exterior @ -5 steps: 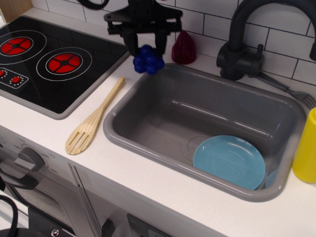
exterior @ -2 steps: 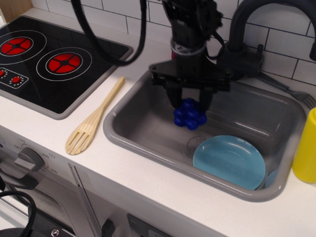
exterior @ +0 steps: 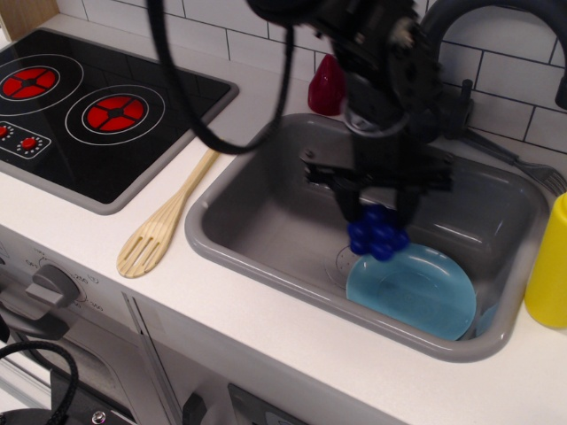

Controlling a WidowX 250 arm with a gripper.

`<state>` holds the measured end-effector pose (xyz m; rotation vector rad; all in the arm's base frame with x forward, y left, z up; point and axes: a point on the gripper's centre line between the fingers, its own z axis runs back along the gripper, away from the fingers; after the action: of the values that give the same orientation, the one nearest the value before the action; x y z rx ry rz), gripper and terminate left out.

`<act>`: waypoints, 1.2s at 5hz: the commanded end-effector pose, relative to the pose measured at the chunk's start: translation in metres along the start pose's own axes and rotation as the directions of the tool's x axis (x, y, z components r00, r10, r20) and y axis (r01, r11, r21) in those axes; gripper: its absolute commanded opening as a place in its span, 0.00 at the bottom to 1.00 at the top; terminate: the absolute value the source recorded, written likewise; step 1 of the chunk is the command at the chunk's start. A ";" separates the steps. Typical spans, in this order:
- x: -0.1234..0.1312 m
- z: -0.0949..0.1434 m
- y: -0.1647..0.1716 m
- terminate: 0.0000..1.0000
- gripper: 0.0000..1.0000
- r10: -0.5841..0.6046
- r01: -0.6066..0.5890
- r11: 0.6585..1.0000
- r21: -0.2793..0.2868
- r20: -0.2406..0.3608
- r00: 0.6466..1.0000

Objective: Put blueberries on plate sink

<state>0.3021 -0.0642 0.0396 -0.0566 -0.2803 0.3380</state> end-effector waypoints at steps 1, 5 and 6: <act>-0.008 0.002 -0.016 0.00 1.00 0.029 -0.029 0.999 -0.014 -0.006 1.000; 0.015 0.037 -0.013 0.00 1.00 0.105 -0.107 0.992 -0.069 -0.036 0.994; 0.027 0.063 -0.006 0.00 1.00 0.091 -0.093 0.993 -0.072 -0.023 0.996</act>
<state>0.3075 -0.0622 0.0853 -0.1218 -0.2108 0.4210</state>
